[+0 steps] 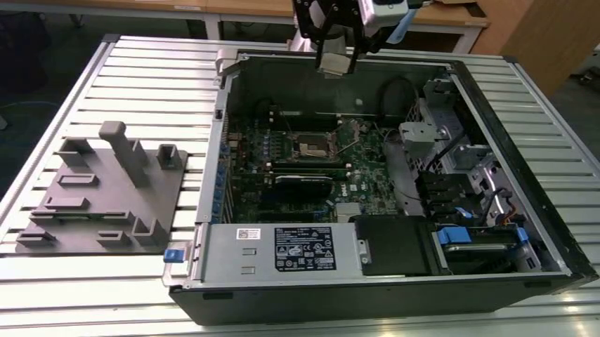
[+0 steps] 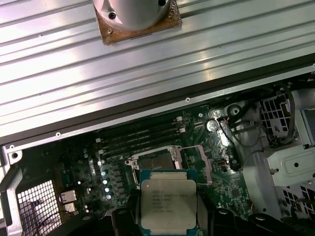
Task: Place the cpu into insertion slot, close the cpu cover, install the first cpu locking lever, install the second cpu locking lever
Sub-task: 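Place the cpu into insertion slot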
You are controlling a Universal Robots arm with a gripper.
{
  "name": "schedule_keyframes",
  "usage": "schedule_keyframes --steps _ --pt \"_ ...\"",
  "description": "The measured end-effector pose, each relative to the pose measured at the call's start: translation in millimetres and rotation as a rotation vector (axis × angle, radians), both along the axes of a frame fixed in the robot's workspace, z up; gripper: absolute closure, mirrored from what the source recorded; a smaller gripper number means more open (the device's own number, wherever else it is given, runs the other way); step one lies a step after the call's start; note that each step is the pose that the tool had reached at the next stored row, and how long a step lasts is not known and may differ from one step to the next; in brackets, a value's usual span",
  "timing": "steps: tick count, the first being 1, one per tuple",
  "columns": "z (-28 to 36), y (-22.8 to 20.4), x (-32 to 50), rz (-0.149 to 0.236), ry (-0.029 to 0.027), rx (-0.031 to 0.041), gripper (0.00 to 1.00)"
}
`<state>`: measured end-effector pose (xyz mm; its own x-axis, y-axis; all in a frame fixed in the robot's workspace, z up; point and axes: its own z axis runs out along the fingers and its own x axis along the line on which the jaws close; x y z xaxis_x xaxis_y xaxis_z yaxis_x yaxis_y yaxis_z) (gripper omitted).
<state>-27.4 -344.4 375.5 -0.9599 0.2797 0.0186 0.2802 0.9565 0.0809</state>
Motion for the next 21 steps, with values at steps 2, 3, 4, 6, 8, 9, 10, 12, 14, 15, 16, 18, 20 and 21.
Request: schedule_keyframes --steps 2,3,4,6,8,9,10,12,14,15,16,18,20,21 --pt "0.0 0.0 0.0 -0.006 0.0000 0.0000 0.46" --pt "0.0 0.0 0.0 -0.010 0.0000 0.0000 0.46" --pt "0.0 0.0 0.0 -0.014 0.0000 0.0000 0.46" --pt "0.0 0.0 0.0 -0.023 0.0000 0.0000 0.46" --pt "0.0 0.0 0.0 -0.031 0.0000 0.0000 0.46" --pt "0.0 0.0 0.0 -0.034 0.0000 0.0000 0.46" --pt "0.0 0.0 0.0 -0.037 0.0000 0.0000 0.46" --pt "0.0 0.0 0.0 -0.040 0.0000 0.0000 0.46" --pt "0.0 0.0 0.0 -0.041 0.0000 0.0000 0.46" --pt "0.0 0.0 0.0 -0.041 0.0000 0.0000 0.46" --pt "0.0 0.0 0.0 -0.041 0.0000 0.0000 0.46" --pt "0.0 0.0 0.0 -0.041 0.0000 0.0000 0.46" --pt "0.0 0.0 0.0 -0.041 0.0000 0.0000 0.46" --pt "0.0 0.0 0.0 -0.041 0.0000 0.0000 0.46"
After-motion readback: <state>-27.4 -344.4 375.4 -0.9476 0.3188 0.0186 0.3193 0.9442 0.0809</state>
